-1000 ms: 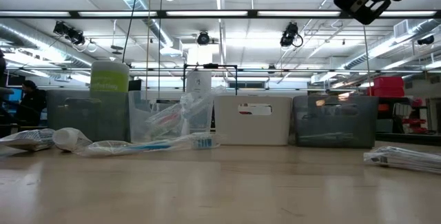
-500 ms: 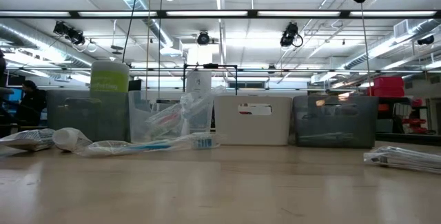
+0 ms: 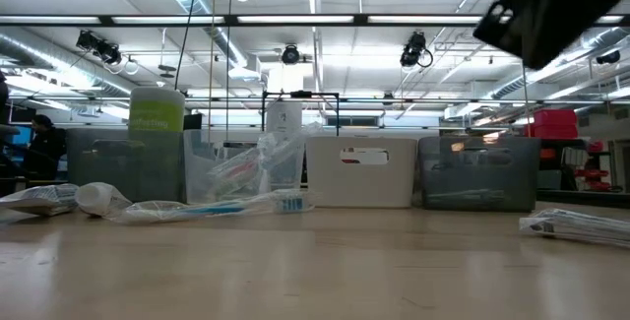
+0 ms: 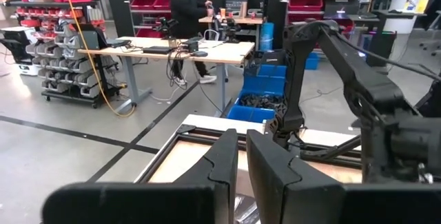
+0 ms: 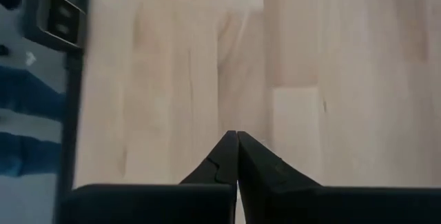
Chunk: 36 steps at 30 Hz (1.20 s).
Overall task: Pick & Place Travel size toiletries
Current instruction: Put the silver nail cutter into the right black bin
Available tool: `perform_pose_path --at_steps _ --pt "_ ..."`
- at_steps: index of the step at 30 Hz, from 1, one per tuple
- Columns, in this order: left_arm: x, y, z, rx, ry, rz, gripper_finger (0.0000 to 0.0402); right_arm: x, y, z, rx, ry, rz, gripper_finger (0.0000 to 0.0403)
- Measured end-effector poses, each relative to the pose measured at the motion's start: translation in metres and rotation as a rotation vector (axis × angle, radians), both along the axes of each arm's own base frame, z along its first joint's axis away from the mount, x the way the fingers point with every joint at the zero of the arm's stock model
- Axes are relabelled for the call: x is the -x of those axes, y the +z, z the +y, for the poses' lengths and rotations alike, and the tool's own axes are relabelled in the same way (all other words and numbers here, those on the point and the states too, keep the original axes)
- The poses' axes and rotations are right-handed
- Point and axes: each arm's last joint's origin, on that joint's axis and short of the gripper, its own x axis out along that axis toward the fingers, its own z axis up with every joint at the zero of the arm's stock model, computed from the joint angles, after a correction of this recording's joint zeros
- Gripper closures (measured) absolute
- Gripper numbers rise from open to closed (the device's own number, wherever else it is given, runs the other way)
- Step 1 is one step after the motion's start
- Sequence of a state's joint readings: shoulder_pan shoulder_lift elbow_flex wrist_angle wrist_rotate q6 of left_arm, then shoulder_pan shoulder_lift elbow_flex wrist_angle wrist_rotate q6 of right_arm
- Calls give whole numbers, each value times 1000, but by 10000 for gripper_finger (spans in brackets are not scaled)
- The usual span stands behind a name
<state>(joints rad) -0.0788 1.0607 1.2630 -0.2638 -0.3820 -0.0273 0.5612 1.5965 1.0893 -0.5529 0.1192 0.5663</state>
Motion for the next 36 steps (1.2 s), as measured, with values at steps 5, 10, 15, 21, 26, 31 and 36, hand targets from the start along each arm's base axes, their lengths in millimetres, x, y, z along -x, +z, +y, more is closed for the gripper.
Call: perform_pose_path --at_steps 5,10,15,21,26,31,36 --pt "0 0 0 -12 -1 4 361 -6 -24 1 -55 -78 134 372" --pt "0 0 0 -15 -1 5 361 -11 -40 -3 -114 -192 242 316" --pt "0 0 0 -16 -1 5 361 -13 -41 -6 -107 -211 235 246" --pt "0 -2 0 -17 -1 21 361 -18 -43 -13 -102 -239 235 166" --pt "0 -1 0 -17 -1 21 361 -19 -53 -14 -92 -238 278 127" --pt "0 -1 1 -19 19 20 361 -18 -61 -14 -65 -241 312 120" --pt "0 -2 1 -28 24 24 361 -17 -61 -16 -12 -249 302 132"
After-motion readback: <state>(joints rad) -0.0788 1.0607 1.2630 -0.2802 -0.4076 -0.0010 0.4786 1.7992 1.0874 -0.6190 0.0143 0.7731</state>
